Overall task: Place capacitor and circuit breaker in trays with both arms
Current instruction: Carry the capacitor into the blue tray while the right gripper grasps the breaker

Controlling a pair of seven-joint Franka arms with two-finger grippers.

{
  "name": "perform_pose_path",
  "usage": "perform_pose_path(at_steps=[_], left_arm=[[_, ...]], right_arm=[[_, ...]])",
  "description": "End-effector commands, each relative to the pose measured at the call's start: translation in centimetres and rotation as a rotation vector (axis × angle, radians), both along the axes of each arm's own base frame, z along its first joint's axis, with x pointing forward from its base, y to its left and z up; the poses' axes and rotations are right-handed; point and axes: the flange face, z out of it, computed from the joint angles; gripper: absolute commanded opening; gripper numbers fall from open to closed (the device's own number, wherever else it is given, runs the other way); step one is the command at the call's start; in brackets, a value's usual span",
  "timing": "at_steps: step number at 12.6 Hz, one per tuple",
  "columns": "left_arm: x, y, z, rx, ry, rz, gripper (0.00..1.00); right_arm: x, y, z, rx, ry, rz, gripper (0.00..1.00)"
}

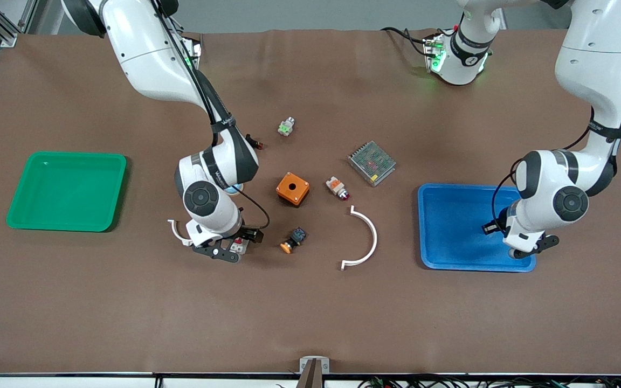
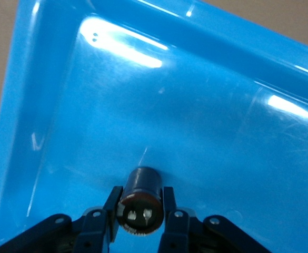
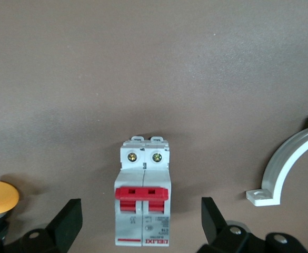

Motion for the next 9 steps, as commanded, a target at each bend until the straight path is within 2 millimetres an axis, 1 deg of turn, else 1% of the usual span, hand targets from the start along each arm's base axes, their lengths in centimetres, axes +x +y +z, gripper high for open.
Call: perform_pose_path(at_steps=[1,2,3,4,5,6,7,8,9], left_arm=[[0.3,-0.3,1.8,0.002,-0.023,-0.034,1.0],[0.6,-0.3,4.5,0.008,-0.042,-0.05,1.0],[1.0,-0.1,7.8,0.019,-0.054,-0.066,1.0],[1.3,0.3,11.7,0.028,-0.066,-0.084,1.0],[1.3,0.6,16.0,0.039,-0.075,-0.111,1.0],[1.1,0.6,19.4,0.045,-0.089,-0.146,1.0],[0.8,0.7,23.8,0.046,-0.12,-0.195,1.0],[0.1,0.8,27.4,0.052,-0.135,-0.247,1.0],[-0.7,1.1,30.8,0.058,-0.144,-0.282,1.0]], right_arm=[[0.6,-0.5,-0.9,0.015,0.009,-0.033,0.87],[0.6,-0.8,-1.3,0.011,0.016,-0.038,0.71],[0.5,-0.7,-1.3,0.01,0.019,-0.036,0.49],[0.6,-0.9,-1.2,0.01,0.02,-0.034,0.29],[0.5,-0.3,-1.1,0.011,0.016,-0.022,0.13],[0.3,0.3,-0.7,0.013,0.015,-0.011,0.04],[0.8,0.2,0.3,0.022,0.001,-0.015,0.03],[1.5,0.0,1.7,0.033,-0.018,-0.021,0.03],[2.1,-0.7,3.4,0.028,-0.016,-0.02,0.03]])
